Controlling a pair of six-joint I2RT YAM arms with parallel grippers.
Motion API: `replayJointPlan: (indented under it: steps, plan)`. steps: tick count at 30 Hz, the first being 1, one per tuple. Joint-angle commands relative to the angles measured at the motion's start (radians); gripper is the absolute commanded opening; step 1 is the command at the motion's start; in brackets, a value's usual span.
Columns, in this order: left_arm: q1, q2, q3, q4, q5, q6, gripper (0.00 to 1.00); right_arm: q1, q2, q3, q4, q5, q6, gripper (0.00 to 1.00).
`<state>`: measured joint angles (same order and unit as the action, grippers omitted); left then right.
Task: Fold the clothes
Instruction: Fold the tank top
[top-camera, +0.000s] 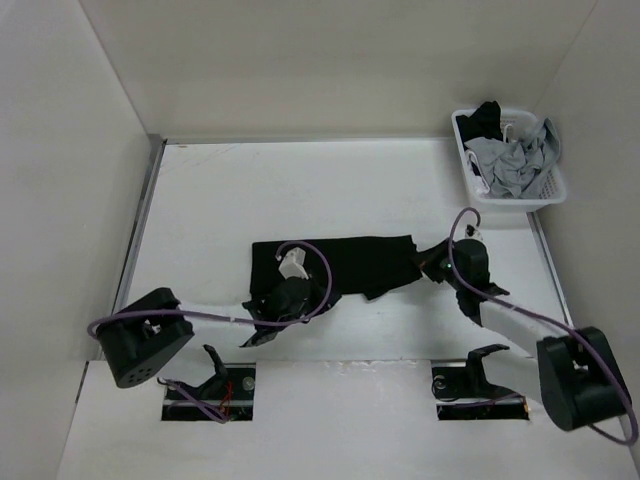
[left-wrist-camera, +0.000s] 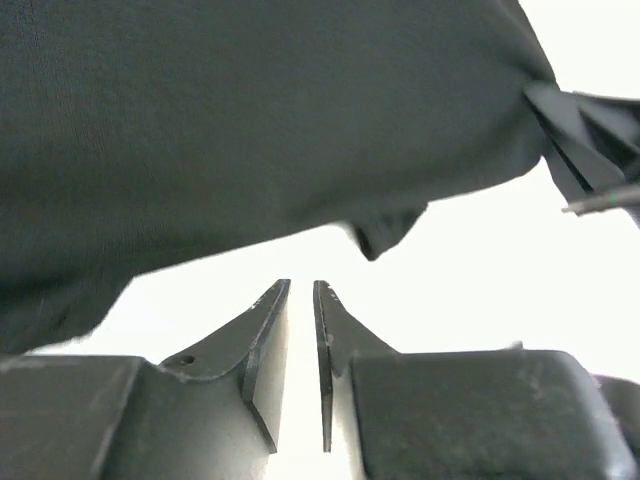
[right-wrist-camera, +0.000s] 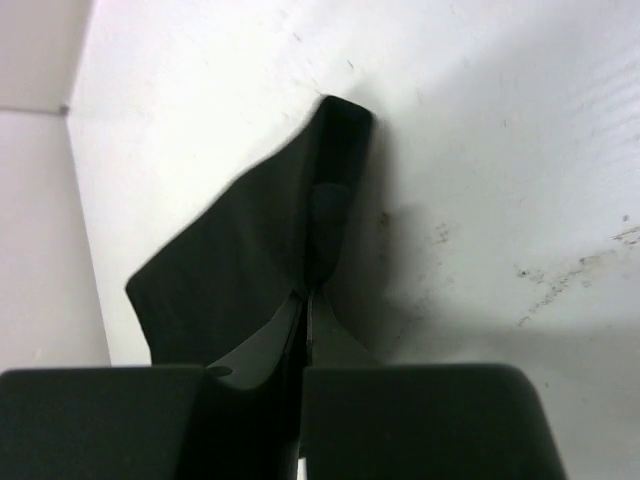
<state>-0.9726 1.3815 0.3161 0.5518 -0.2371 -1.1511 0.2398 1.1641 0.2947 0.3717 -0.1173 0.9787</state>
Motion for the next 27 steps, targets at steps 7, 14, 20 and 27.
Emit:
replayJointPlan:
  steps: [7,14,20,27]
  plan:
    - [0.031,-0.387,0.032,-0.197,-0.087,0.051,0.14,0.115,-0.244,0.243,-0.402,0.241,-0.218,0.00]
    - [0.197,-0.723,-0.021,-0.429,-0.080,0.088,0.14,0.420,-0.052,0.466,-0.453,0.416,-0.242,0.01]
    - [0.297,-0.923,-0.023,-0.607,-0.031,0.106,0.14,0.675,0.254,0.768,-0.546,0.531,-0.250,0.01]
    - [0.384,-1.114,0.058,-0.768,-0.013,0.123,0.14,0.827,0.672,1.217,-0.698,0.518,-0.238,0.01]
